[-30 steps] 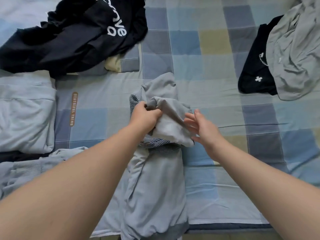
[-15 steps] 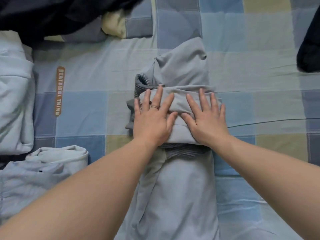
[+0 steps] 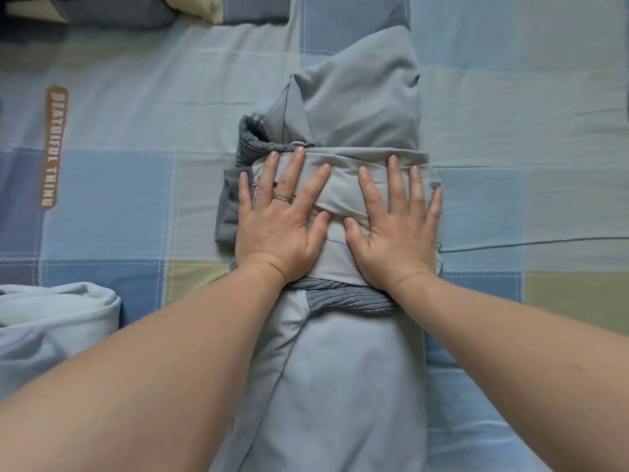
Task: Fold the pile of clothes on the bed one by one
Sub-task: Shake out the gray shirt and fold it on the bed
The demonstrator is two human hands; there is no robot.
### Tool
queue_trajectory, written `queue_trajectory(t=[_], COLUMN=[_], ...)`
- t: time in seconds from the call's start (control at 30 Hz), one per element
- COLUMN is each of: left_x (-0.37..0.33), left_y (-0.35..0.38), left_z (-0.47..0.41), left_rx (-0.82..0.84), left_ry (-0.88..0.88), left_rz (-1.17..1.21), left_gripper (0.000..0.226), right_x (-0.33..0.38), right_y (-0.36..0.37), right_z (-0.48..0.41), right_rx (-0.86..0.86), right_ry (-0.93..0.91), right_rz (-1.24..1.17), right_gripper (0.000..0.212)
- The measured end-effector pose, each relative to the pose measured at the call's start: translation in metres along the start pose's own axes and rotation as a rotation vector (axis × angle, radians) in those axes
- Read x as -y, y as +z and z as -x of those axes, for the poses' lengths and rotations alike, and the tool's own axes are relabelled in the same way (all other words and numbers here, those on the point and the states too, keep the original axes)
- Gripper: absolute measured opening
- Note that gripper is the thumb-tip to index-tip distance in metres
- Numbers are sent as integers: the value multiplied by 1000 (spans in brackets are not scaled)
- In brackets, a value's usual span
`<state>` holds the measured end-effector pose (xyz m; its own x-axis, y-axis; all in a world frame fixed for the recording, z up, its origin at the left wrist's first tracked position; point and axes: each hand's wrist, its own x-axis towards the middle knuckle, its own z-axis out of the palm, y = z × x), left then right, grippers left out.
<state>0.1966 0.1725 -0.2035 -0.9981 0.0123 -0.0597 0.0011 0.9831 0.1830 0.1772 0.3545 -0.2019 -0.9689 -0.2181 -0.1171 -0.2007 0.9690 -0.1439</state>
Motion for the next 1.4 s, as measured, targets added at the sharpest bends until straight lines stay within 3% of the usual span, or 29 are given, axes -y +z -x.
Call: queue_trajectory(t=[0.3,0.6,0.73,0.83,0.9,1.0,1.2,1.3,1.4], left_x=[-34,-20,-20,-21,-25,-38,-49,-52,-59], left_y=[-24,-13,-21,-27,-27,-30,-36,-46,-64], left_z=[52,272,329,367,386,397,409,410,416], left_rx=[98,274,327,295,230,154,110,113,148], left_ry=[-200,-159,-210,-250,-310,-536,-780,-883,-1011], left_rz=[144,70,98,134,248,562,712,775,932], left_gripper=[64,68,67,72,81,96,80,76,78], right_x=[-7,4,21,34,40,42,34,30,30], right_y=[-35,-13,2,2,0,-9,-15,-20,-41], right_z=[30,242,328,376,393,394,382,386,394], right_rx=[194,353,394,329,267,190,370,432,453], right_ry=[-8,39,157,228,373,648,1072,1120,1108], right_rz=[-82,-110,-130,-211,-343,-581,-1056,-1245,-1267], right_gripper=[67,75,68,71,82,100,57,49,31])
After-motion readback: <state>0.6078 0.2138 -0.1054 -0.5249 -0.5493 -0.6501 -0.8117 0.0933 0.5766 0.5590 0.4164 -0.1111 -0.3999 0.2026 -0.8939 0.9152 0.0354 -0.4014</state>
